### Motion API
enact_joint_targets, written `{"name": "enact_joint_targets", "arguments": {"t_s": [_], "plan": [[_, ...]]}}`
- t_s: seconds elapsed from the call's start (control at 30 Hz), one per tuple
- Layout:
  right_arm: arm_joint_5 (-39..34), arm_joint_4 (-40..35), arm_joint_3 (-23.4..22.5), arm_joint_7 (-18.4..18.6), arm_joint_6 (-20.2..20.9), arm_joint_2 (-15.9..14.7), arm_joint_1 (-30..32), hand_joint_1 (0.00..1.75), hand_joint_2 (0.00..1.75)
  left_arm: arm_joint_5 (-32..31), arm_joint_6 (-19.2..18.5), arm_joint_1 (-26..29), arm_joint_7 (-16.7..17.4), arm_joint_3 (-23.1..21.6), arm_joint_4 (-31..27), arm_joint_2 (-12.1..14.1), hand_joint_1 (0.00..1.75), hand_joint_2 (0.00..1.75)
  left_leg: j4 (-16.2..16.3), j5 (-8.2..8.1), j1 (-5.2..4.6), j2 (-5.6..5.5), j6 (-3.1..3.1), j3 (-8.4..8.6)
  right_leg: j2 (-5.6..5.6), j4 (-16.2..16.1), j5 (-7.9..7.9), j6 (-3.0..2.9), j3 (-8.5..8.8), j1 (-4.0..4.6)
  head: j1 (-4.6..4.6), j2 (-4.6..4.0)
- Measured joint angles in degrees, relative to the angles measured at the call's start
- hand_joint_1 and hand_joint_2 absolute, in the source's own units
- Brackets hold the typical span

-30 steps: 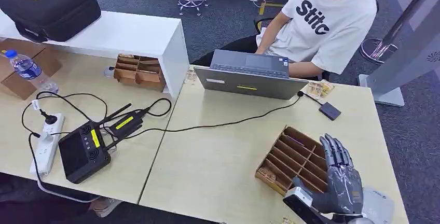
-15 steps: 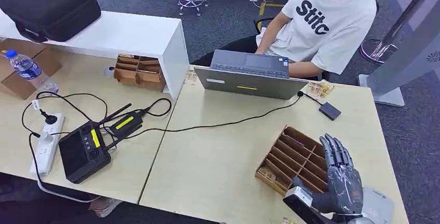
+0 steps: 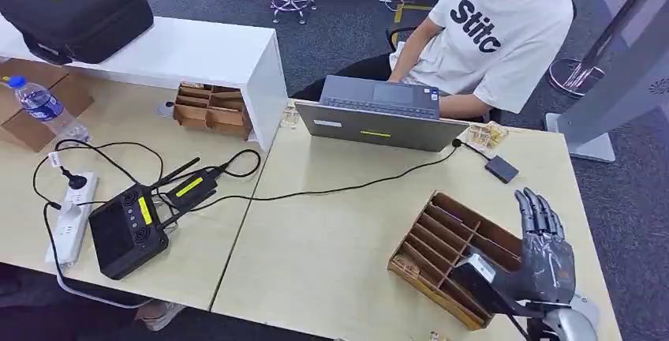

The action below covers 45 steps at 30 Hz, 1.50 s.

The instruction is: Pass the card to the sensor for recognition and then transmit it.

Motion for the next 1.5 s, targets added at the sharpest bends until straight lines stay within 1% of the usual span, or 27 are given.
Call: {"name": "enact_joint_targets", "arguments": {"t_s": [0.37, 1.5], "plan": [[0.1, 2.5, -2.1, 0.0, 0.0, 0.0, -0.8, 0.00, 1.75, 0.0, 0.0, 0.0, 0.0, 0.0, 0.0, 0.1, 0.00, 1.75, 0.0, 0.00, 0.00, 0.00, 0.00, -0.01, 0.00, 0.0, -0.01, 0.00, -0.01, 0.00, 0.00, 0.00], [0.1, 3.4, -2.2, -0.2, 0.0, 0.0, -1.1, 0.00, 1.75, 0.0, 0.0, 0.0, 0.0, 0.0, 0.0, 0.1, 0.00, 1.75, 0.0, 0.00, 0.00, 0.00, 0.00, -0.01, 0.00, 0.0, -0.01, 0.00, -0.02, 0.00, 0.00, 0.00]]}}
